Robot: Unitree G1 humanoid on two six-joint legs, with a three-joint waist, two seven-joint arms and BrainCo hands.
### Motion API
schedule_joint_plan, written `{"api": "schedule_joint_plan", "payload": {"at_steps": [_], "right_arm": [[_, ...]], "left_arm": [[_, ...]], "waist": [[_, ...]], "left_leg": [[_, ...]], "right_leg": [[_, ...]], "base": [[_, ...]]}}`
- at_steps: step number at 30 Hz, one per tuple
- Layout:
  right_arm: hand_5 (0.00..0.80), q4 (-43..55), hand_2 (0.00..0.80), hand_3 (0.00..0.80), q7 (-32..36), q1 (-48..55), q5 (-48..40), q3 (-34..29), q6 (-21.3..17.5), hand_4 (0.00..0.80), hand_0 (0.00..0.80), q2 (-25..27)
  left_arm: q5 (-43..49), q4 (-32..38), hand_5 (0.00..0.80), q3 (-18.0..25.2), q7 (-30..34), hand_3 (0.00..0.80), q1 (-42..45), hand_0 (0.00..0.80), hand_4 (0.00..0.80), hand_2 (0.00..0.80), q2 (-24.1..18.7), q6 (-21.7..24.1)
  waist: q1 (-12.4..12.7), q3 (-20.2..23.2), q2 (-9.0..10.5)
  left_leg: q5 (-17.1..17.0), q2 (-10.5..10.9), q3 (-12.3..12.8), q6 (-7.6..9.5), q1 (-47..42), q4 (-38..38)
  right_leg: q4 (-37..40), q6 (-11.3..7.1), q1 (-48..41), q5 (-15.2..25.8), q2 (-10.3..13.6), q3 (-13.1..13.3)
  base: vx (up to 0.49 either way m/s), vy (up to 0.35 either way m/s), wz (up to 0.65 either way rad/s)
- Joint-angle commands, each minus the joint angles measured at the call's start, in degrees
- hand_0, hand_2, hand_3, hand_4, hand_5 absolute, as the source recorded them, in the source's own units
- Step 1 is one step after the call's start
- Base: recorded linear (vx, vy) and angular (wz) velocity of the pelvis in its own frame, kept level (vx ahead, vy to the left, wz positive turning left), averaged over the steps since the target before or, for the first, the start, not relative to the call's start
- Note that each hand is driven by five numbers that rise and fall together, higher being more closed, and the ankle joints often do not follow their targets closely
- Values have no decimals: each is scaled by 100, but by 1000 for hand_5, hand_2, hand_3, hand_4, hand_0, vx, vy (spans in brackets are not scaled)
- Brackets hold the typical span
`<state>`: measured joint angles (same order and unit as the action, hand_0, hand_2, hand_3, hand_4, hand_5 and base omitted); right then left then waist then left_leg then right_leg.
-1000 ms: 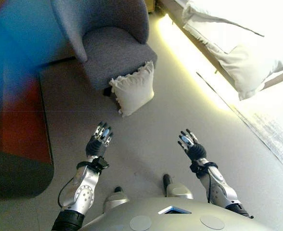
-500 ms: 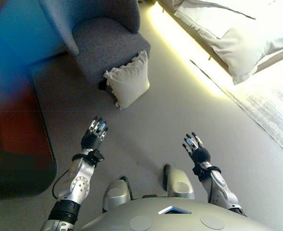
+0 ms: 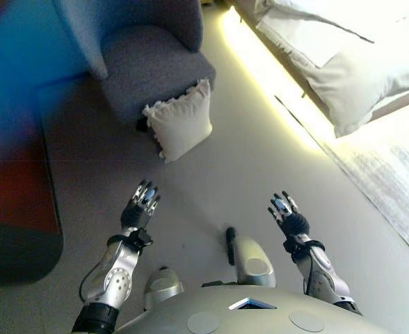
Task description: Pick up the cushion and take it to the sofa
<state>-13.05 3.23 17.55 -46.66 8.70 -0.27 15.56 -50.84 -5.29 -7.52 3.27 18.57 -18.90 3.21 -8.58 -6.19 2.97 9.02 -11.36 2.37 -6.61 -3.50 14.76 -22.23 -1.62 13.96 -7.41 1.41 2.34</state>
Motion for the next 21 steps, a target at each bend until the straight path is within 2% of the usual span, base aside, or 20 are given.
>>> {"api": "schedule_joint_plan", "payload": {"at_steps": [1,2,4,6,7,9,10,11,12,13,16,18,21], "right_arm": [[0,141,0,0,136,-226,115,35,-304,0,0,194],[0,54,0,0,102,-260,62,49,-386,0,0,179],[0,-7,0,0,103,-281,5,79,-478,0,0,161],[0,-35,0,0,141,-281,6,82,-539,0,0,142],[0,-5,0,0,126,-257,-3,101,-564,0,0,135],[0,65,0,0,110,-185,-45,141,-641,0,0,136],[0,104,0,0,148,-137,-75,179,-672,0,0,154],[0,86,0,0,239,-119,-72,191,-687,0,0,161],[0,69,0,0,342,-102,-53,194,-668,0,0,168],[0,52,0,0,465,-76,-16,183,-615,0,0,179],[0,59,0,0,557,63,45,180,-580,0,0,189],[0,85,0,0,541,77,40,165,-574,0,0,189],[0,45,0,0,181,-30,33,222,-571,0,0,133]], "left_arm": [[-232,378,0,122,-105,0,-382,0,0,0,27,196],[-270,373,0,41,-170,0,-505,0,0,0,30,139],[-315,386,0,-78,-192,0,-629,0,0,0,-2,140],[-348,394,0,-159,-234,0,-703,0,0,0,-35,150],[-366,394,0,-197,-271,0,-732,0,0,0,-39,146],[-347,412,0,-253,-301,0,-732,0,0,0,-23,155],[-324,424,0,-295,-322,0,-674,0,0,0,-5,219],[-306,426,0,-303,-322,0,-596,0,0,0,22,298],[-300,422,0,-291,-320,0,-503,0,0,0,37,386],[-303,401,0,-271,-314,0,-396,0,0,0,61,499],[-353,258,0,-192,-138,0,-299,0,0,0,78,629],[-402,296,0,-127,-44,0,-330,0,0,0,33,599],[-416,301,0,-106,10,0,-360,0,0,0,-113,472]], "waist": [[-123,273,233],[-56,201,272],[18,127,308],[77,18,259],[121,-60,206],[261,-137,135],[398,-174,116],[503,-174,94],[577,-188,78],[611,-189,42],[633,-166,-81],[641,-151,-125],[732,-121,-154]], "left_leg": [[-1145,273,259,324,300,2418],[-1021,224,319,437,787,2660],[-1051,182,576,503,1215,2076],[-1232,28,894,433,1265,1130],[-1443,-18,932,341,1313,478],[-1848,-17,732,182,1480,-736],[-2044,-25,451,90,1563,-1589],[-2081,-74,211,47,1684,-1891],[-2108,-129,-29,-7,1854,-1976],[-2129,-229,-67,-50,2008,-1976],[-2248,-426,548,-159,2135,-1976],[-2136,-389,747,-79,1997,-1926],[-1927,-129,695,96,1873,-1537]], "right_leg": [[1480,-83,-455,1270,232,269],[1477,-7,-670,1147,183,254],[1533,14,-890,967,103,200],[1565,-5,-1053,779,-2,38],[1584,-32,-1181,694,-71,-18],[1648,-112,-1403,570,-146,-12],[1679,-168,-1614,463,-150,58],[1693,-195,-1731,377,-170,177],[1661,-209,-1869,200,-181,254],[1595,-221,-2013,-18,-181,281],[1419,-270,-2323,-431,-63,41],[1234,-316,-2408,-629,54,-72],[836,-486,-2535,-723,353,-149]], "base": [[383,-166,-24],[338,-111,-11],[321,-34,10],[300,75,5],[348,147,5],[429,163,9],[506,146,19],[568,148,6],[526,142,-16],[511,170,-47],[502,251,-61],[489,323,-27],[526,366,-50]]}}
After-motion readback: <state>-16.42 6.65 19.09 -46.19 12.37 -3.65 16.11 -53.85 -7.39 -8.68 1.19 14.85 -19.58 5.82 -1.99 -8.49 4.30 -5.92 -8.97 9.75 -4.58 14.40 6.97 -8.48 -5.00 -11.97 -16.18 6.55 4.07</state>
